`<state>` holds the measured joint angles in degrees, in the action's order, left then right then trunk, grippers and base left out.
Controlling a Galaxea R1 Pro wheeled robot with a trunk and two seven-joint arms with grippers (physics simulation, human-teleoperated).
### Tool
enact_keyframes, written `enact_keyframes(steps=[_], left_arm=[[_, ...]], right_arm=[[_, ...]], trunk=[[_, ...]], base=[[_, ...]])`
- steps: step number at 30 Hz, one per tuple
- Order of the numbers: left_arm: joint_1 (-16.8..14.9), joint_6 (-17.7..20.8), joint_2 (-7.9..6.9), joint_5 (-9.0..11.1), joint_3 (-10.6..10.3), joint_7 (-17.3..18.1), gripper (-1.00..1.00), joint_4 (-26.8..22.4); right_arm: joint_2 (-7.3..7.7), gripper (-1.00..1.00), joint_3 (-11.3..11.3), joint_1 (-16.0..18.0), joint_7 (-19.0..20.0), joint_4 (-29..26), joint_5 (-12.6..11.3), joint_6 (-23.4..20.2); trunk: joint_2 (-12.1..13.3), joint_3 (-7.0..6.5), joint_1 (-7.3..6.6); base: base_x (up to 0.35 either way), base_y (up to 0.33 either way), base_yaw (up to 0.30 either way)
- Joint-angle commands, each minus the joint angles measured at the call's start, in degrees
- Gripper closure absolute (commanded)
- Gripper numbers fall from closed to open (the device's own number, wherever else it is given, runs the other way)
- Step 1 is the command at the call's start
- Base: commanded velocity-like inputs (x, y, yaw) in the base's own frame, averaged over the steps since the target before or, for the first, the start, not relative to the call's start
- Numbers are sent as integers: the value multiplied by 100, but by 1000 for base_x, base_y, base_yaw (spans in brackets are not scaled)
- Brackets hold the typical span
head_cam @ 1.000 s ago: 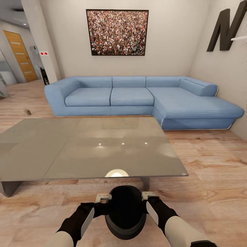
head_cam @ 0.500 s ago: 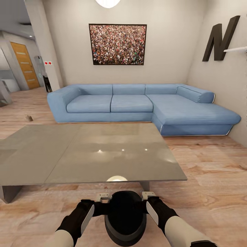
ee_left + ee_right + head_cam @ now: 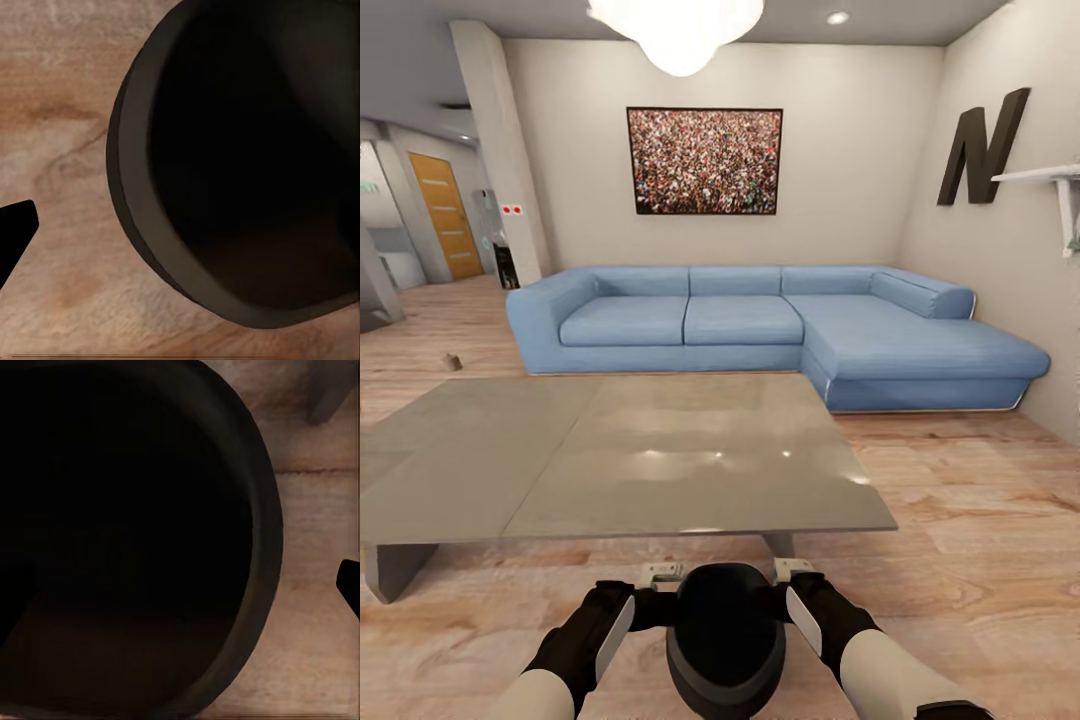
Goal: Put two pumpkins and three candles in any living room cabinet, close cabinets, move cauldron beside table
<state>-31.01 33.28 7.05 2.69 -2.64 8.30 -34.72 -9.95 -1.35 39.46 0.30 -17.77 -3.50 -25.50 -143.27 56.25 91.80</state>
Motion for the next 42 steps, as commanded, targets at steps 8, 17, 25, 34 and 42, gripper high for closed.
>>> enact_keyframes(steps=[8,17,25,34,42], left_arm=[[-1,36,-2,22,-9,-4,-100,-8],[-1,38,-2,22,-9,-4,-100,-8],[-1,38,-2,23,-9,-4,-100,-8],[-1,38,-2,21,-9,-4,-100,-9],[-1,38,-2,21,-9,-4,-100,-8]], right_arm=[[2,-100,-14,-1,3,-7,-35,-37],[2,-100,-14,0,5,-16,-36,-12],[2,-100,-14,0,5,-24,-36,-7],[2,-100,-22,0,5,-49,-36,-18],[2,-100,-21,0,-2,-51,-36,-16]], trunk=[[164,-155,-100],[525,-317,-298],[846,-461,-474],[1207,-622,-671],[1528,-766,-847]], base=[[-155,0,0],[-186,0,0],[-119,0,0],[-3,0,0],[-183,0,0]])
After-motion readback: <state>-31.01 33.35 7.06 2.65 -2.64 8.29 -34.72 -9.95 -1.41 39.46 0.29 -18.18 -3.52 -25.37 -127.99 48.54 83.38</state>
